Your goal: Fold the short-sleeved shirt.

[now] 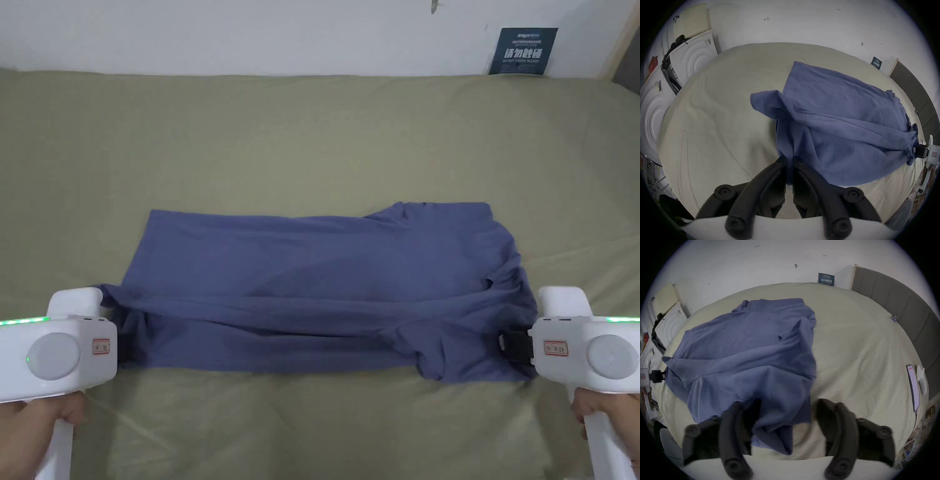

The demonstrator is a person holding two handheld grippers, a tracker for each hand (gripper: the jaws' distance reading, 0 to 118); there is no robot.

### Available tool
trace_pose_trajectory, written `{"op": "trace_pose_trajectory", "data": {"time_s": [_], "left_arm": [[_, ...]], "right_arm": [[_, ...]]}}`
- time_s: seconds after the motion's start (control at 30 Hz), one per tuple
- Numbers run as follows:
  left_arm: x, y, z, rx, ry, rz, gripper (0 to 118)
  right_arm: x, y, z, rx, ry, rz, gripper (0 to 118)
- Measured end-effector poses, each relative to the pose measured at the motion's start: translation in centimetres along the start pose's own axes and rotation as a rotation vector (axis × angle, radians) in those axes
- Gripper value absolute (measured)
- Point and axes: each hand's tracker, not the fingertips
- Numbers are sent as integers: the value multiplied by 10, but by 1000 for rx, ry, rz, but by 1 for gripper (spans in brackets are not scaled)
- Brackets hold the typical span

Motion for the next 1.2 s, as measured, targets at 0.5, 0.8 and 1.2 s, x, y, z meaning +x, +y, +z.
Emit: {"op": "trace_pose_trajectory", "data": {"time_s": [0.5,0.8,1.2], "left_arm": [[-8,-2,40,61,0,5,8],[-20,-41,73,67,-18,12,8],[-39,-95,93,33,-52,30,8]], "right_arm": [[-20,4,53,78,-16,33,13],[-7,-20,88,71,-13,2,13],[-6,-76,113,22,2,-14,13]]}}
